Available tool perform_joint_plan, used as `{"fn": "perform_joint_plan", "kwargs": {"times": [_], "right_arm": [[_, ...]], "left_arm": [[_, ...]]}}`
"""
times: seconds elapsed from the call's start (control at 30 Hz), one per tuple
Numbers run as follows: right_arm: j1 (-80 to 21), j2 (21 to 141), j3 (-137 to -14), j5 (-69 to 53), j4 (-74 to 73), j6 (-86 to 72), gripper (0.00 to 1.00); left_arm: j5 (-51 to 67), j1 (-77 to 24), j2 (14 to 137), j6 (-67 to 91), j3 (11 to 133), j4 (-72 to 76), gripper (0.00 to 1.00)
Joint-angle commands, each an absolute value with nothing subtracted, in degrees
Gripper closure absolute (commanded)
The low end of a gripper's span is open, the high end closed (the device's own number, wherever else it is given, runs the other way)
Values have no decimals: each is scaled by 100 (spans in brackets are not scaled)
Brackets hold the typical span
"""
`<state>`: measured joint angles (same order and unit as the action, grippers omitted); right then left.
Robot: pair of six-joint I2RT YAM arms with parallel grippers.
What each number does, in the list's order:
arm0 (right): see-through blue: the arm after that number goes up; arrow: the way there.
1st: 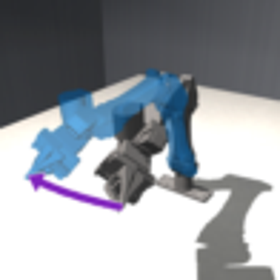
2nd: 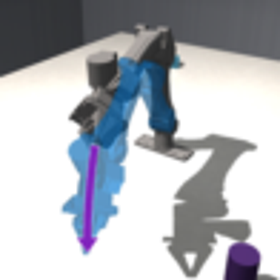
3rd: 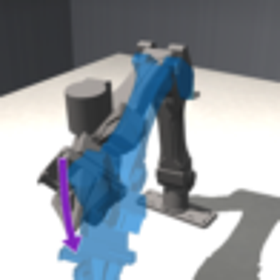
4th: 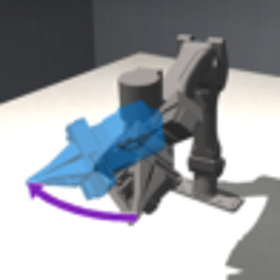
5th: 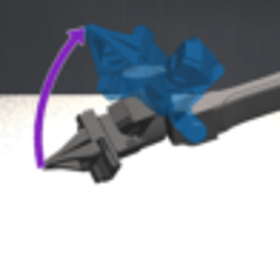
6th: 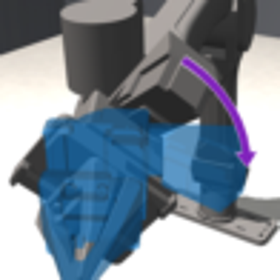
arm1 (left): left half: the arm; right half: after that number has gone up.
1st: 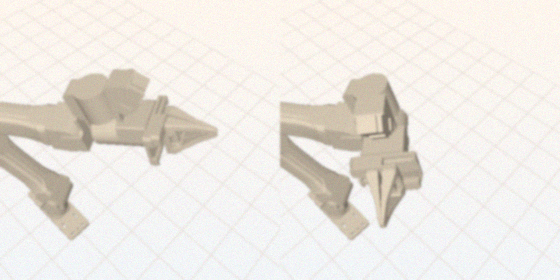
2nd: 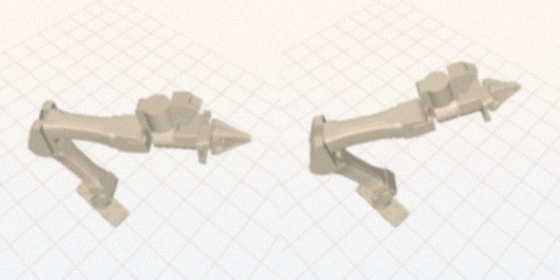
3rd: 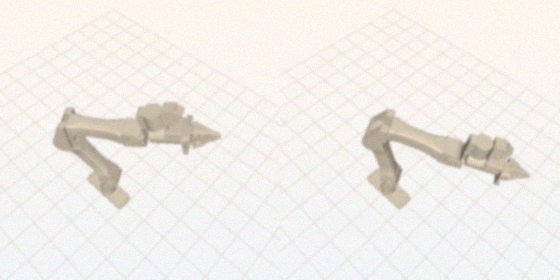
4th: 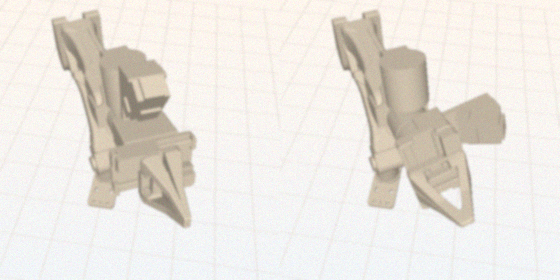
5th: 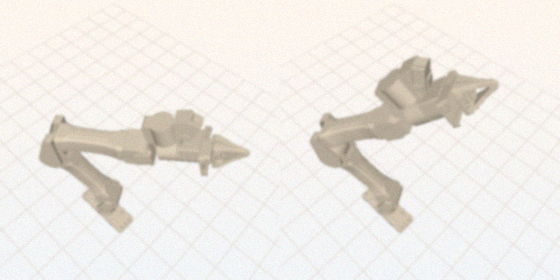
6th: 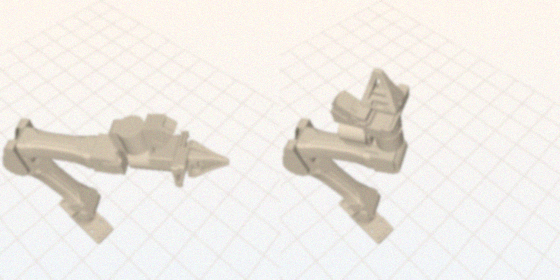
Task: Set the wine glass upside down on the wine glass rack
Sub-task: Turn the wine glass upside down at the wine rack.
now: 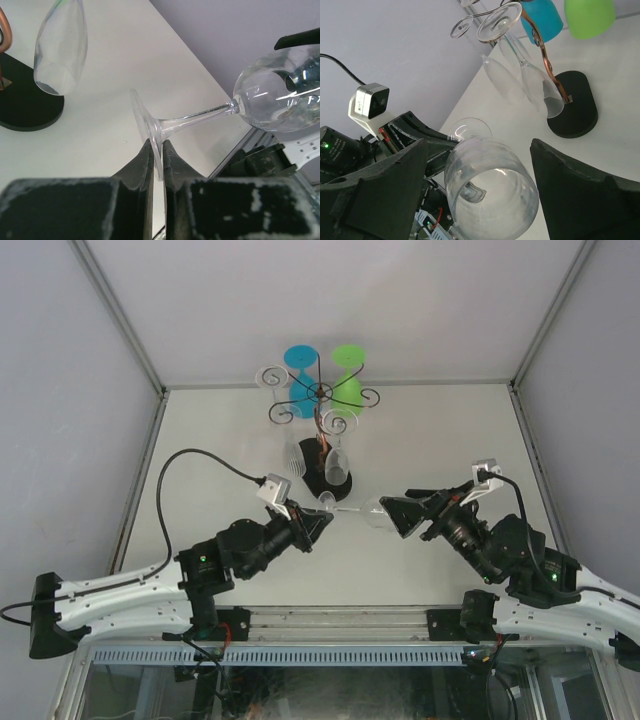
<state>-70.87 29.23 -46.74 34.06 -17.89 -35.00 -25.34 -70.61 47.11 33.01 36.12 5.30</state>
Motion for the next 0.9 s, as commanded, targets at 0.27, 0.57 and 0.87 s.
{"fn": "perform_joint_plan", "kwargs": {"times": [0.27,0.57,0.87], "right_arm": [[-7137,2623,-4768,3761,-2219,-3371,19],[-7091,2941,-5418,3402,-3045,-1964,12],[-6342,3811,-5913,2023,-3542,-1402,0]], "left_arm": [[-2675,-7058,4374,2475,3935,40,100],[-2599,-7049,4436,1382,4547,-1405,100],[-2990,-7057,4252,544,5243,-2624,100]]}}
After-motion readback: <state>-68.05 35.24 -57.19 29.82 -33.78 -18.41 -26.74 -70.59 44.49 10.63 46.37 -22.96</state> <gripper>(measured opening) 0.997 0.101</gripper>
